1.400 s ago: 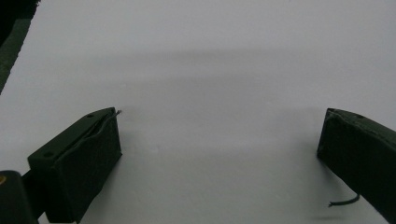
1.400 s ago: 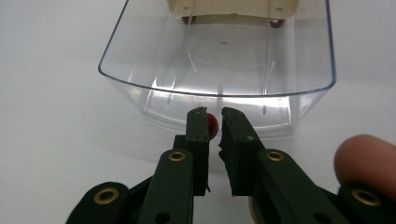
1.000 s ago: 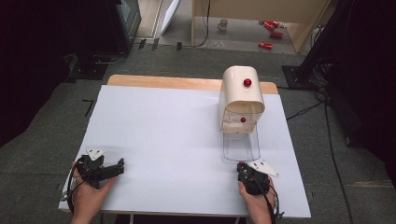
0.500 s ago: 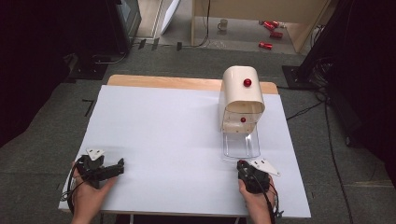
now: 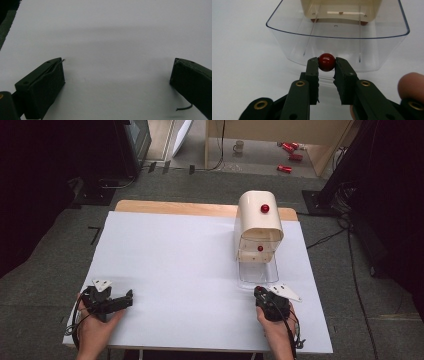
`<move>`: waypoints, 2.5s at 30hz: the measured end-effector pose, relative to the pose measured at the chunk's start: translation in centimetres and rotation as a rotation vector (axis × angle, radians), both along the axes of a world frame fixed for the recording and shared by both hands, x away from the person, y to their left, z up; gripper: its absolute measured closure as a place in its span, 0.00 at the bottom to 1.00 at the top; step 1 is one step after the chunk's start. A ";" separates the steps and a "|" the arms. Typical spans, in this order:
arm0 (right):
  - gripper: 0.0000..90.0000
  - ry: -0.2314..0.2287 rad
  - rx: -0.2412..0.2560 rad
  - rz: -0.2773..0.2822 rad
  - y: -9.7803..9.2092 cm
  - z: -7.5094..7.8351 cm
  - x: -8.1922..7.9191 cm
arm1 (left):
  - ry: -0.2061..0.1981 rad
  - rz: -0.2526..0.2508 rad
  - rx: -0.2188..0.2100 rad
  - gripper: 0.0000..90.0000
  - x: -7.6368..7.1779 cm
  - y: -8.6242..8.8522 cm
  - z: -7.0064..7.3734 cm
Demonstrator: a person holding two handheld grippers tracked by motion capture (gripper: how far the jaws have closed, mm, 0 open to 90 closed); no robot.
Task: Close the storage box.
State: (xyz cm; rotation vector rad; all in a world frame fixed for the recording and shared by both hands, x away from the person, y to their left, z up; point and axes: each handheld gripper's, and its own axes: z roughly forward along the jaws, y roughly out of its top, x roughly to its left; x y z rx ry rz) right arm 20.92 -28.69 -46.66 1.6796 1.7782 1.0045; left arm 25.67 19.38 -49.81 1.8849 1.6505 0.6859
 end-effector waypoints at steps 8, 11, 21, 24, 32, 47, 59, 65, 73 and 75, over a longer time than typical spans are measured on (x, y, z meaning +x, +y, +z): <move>0.83 0.002 -0.001 -0.002 0.0 0.3 1.3 | 0.000 0.000 0.000 0.00 0.0 0.0 0.0; 0.83 0.002 0.001 -0.002 0.0 0.2 1.6 | 0.000 0.000 0.000 0.00 0.0 0.0 0.0; 0.83 0.008 0.005 -0.004 -0.2 0.3 3.4 | 0.000 0.000 0.000 0.00 0.0 0.0 0.0; 0.83 0.006 0.004 -0.006 -0.2 0.3 4.0 | 0.000 0.000 0.000 0.00 0.0 0.0 0.0; 0.83 0.006 0.008 -0.011 -0.2 0.2 5.5 | -0.001 0.000 0.000 0.00 0.0 0.0 0.0; 0.83 -0.001 0.023 -0.025 -0.3 0.0 7.5 | 0.000 0.000 0.001 0.00 0.0 0.0 0.0; 0.83 0.002 0.028 -0.029 -0.4 0.0 8.7 | 0.000 0.000 0.001 0.00 0.0 0.0 0.0; 0.83 -0.005 0.042 -0.030 -0.5 -0.2 8.9 | 0.000 0.000 0.001 0.00 0.0 0.0 0.0; 0.82 -0.013 0.045 -0.027 -0.6 -0.3 9.1 | 0.000 0.000 0.001 0.00 0.0 0.0 0.0; 0.81 -0.010 0.050 -0.026 -0.7 -0.3 9.2 | 0.000 0.000 0.001 0.00 0.0 0.0 0.0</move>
